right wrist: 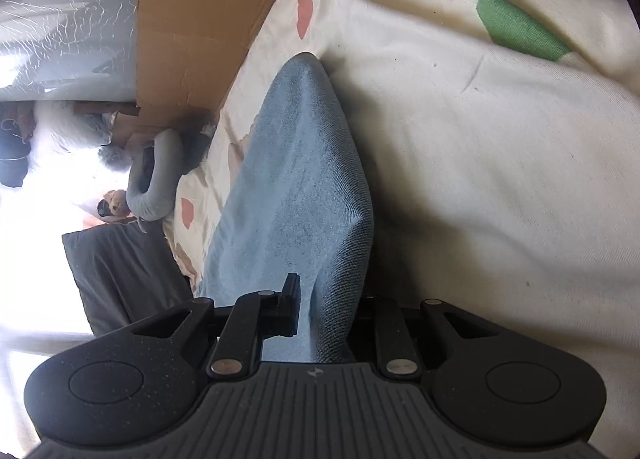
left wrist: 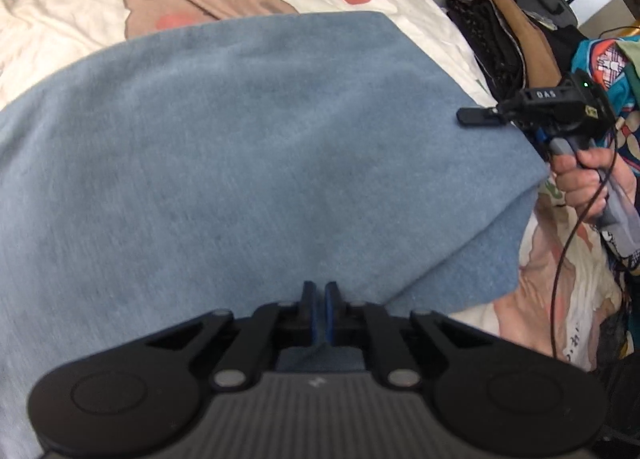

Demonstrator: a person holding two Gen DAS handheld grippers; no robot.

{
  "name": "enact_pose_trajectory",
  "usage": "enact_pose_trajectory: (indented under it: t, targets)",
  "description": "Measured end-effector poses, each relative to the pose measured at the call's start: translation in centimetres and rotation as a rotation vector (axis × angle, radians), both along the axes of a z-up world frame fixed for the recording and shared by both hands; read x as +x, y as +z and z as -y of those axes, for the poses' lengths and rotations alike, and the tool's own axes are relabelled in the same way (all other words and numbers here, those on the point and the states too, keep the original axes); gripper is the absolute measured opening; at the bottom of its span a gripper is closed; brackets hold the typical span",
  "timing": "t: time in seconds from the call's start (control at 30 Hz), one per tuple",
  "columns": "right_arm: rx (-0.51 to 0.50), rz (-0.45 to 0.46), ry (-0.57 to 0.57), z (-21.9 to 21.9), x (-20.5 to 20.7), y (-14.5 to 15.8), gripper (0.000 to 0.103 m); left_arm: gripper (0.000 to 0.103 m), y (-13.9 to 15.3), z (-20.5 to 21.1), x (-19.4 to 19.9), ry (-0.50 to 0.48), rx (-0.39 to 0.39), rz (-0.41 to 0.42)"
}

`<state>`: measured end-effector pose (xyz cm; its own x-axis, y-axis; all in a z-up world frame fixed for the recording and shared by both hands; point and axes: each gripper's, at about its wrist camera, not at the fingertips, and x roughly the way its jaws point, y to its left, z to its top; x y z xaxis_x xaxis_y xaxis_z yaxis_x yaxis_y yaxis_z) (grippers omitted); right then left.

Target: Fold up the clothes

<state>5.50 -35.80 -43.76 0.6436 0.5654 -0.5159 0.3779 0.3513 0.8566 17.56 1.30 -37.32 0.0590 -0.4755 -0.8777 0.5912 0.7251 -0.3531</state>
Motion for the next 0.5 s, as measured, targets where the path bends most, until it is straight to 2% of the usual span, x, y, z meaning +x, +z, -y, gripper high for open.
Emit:
enact_pose_trajectory:
  t: [0.13, 0.27, 0.4, 0.5]
  targets:
    - [-0.034, -0.005, 0.018, -0.2, 0.1, 0.3, 0.017, 0.004, -0.5, -0.3, -1.1, 0.022, 0.008, -0.019]
    - [-0.044, -0.006, 0.02, -0.4, 0.2, 0.7, 0.017, 0.002, -1.3, -0.4, -1.9, 0.034, 0.005, -0.079]
    - [-0.048, -0.004, 0.024, -0.4, 0.3, 1.0, 0.017, 0.001, -1.0, -0.5, -3.3, 0.015, 0.002, -0.071]
    - [-0.044, -0.009, 0.022, -0.3, 0.1, 0.8, 0.017, 0.001, 0.3, -0.8, -3.3, 0.017, -0.023, -0.073]
